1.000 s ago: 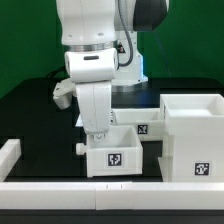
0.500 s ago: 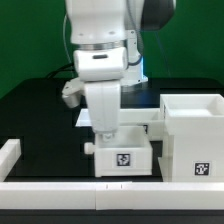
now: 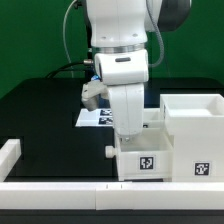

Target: Assemble drawer

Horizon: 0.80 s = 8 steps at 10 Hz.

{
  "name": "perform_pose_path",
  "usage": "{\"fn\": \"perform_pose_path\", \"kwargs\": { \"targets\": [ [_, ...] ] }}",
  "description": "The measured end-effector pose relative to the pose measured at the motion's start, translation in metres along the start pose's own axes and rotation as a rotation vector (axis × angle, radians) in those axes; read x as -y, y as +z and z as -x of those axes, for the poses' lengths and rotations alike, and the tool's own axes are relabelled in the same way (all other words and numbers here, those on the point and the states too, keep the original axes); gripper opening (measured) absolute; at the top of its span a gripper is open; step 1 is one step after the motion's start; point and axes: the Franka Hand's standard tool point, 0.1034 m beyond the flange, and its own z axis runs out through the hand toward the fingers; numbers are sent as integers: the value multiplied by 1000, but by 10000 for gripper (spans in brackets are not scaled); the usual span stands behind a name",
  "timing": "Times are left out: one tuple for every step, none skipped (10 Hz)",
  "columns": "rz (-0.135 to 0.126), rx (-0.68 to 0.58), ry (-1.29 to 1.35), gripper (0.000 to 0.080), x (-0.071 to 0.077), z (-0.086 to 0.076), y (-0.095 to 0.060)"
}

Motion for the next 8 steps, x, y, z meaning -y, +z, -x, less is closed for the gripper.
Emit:
{"fn": "perform_pose_path", "kwargs": {
  "targets": [
    [5, 3, 5, 38, -1, 0, 1],
    [4, 2, 17, 38, 0, 0, 2],
    [0, 1, 19, 38, 0, 1, 4],
    [0, -1, 21, 38, -2, 1, 6],
    [3, -1, 24, 38, -5, 1, 6],
    [4, -2, 27, 38, -7, 1, 7],
    [5, -1, 42, 38, -7, 1, 7],
    [6, -2, 57, 38, -8, 0, 6]
  ]
}}
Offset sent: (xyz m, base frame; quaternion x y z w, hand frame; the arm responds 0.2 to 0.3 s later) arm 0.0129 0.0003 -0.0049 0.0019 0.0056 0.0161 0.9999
